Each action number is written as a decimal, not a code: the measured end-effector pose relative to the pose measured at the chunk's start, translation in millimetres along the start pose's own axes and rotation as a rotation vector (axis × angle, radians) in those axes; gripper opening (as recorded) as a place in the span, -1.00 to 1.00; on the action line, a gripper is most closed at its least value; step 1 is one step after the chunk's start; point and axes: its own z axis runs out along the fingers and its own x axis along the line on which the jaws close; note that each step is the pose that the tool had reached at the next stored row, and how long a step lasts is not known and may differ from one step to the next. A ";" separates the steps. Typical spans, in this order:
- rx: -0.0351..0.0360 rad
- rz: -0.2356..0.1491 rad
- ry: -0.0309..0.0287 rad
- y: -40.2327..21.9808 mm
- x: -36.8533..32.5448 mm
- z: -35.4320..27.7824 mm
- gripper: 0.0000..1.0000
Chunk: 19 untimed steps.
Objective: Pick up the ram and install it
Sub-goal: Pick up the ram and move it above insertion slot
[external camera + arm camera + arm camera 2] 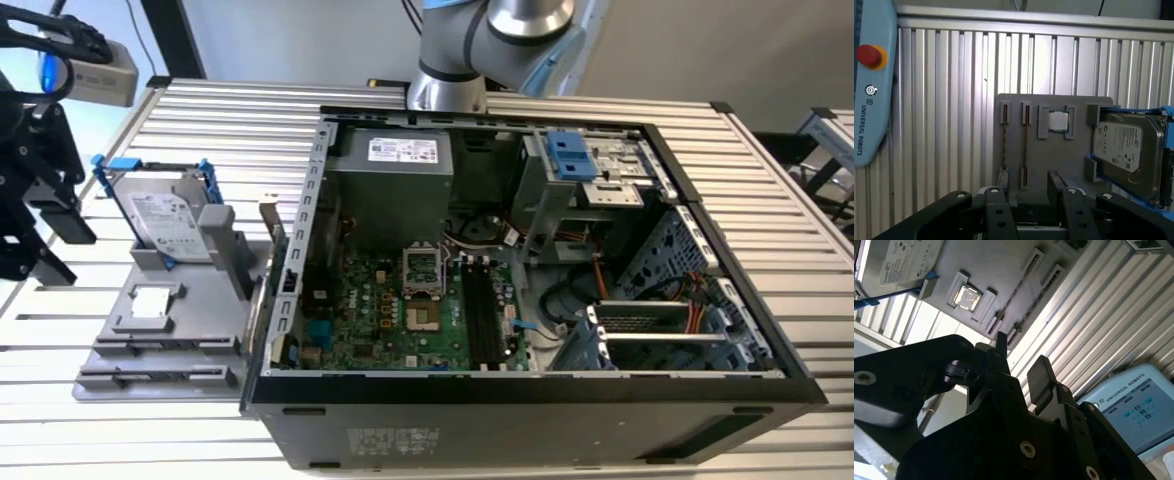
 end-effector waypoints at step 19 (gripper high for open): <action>0.0018 0.033 -0.0007 -0.5 6.4 31.5 1.00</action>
